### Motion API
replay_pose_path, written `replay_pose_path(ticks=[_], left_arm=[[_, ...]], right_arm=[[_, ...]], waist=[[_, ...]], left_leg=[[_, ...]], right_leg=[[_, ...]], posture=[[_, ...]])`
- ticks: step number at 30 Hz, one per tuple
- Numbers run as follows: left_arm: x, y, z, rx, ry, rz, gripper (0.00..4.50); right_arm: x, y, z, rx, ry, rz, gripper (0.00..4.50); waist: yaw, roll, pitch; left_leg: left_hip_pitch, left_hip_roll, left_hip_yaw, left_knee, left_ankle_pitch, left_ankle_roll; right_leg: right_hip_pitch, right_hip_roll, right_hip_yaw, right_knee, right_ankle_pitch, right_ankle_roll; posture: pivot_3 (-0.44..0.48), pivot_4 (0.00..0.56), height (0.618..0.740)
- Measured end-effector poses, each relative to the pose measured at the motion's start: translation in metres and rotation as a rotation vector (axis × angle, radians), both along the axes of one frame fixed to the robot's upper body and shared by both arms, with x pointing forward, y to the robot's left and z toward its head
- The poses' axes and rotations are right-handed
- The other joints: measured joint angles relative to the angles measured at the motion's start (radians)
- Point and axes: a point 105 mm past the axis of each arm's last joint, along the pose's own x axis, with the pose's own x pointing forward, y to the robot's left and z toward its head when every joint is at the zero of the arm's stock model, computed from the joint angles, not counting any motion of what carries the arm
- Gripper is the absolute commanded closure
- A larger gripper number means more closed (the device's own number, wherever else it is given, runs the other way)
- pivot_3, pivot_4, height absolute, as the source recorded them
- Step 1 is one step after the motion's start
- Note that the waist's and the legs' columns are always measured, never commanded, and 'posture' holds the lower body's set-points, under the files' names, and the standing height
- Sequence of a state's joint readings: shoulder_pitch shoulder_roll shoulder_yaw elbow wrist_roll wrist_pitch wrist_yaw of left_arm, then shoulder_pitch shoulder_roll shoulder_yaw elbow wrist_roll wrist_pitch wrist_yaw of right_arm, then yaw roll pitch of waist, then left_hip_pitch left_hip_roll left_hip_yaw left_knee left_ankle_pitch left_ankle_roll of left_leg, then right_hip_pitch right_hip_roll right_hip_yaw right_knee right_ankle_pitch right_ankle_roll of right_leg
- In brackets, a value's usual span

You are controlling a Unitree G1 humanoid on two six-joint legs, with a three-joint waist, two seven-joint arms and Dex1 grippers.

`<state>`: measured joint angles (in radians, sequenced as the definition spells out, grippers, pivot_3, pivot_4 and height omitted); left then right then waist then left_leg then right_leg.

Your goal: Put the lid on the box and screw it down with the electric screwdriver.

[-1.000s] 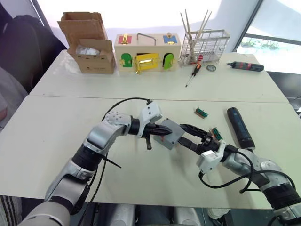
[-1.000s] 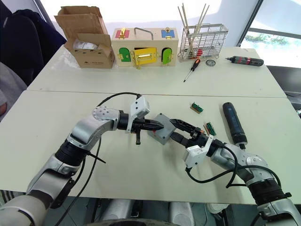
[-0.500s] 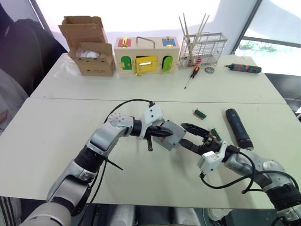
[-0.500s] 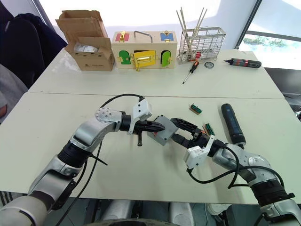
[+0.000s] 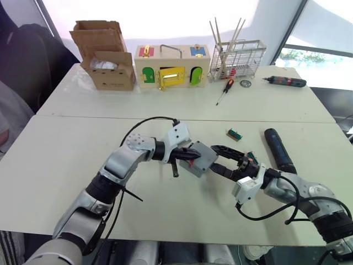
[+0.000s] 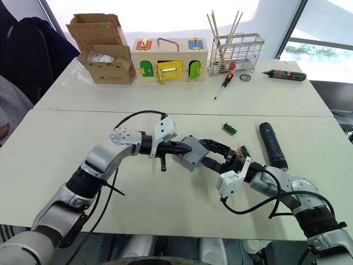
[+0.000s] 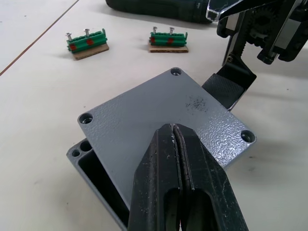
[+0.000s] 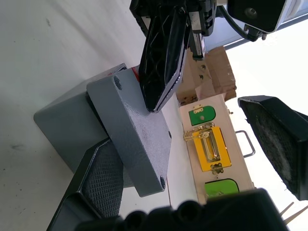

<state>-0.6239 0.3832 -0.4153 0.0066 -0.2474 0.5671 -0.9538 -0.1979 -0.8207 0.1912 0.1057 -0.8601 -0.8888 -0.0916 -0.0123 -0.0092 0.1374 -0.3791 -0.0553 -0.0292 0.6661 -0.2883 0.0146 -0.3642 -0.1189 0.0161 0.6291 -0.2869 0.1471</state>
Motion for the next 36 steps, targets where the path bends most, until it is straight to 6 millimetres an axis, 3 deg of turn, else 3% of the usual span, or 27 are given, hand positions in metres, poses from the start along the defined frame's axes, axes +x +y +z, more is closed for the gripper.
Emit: replay_pose_path(ticks=[28, 33, 36], left_arm=[[-0.003, 0.003, -0.003, 0.011, -0.002, 0.033, 4.5], [-0.004, 0.003, -0.003, 0.01, -0.005, 0.039, 4.5], [-0.004, 0.004, -0.003, 0.011, -0.008, 0.044, 4.5]], right_arm=[[-0.007, -0.022, -0.01, -0.037, 0.074, -0.023, 0.15], [-0.012, -0.04, -0.013, 0.087, 0.242, -0.138, 1.35], [-0.009, -0.047, -0.001, 0.288, 0.384, -0.234, 2.38]], waist=[[0.001, 0.0, 0.0], [0.001, 0.0, 0.0], [0.001, 0.0, 0.0]], left_leg=[[0.005, 0.0, -0.002, -0.004, -0.001, 0.002], [0.005, 0.0, -0.002, -0.005, -0.002, 0.003], [0.005, 0.001, -0.003, -0.005, -0.003, 0.004]], right_leg=[[0.007, 0.0, 0.001, -0.008, -0.002, -0.003], [0.009, 0.0, 0.002, -0.01, -0.003, -0.004], [0.01, -0.001, 0.002, -0.012, -0.004, -0.006]], posture=[[0.0, 0.15, 0.735], [0.0, 0.15, 0.735], [0.0, 0.15, 0.735]])
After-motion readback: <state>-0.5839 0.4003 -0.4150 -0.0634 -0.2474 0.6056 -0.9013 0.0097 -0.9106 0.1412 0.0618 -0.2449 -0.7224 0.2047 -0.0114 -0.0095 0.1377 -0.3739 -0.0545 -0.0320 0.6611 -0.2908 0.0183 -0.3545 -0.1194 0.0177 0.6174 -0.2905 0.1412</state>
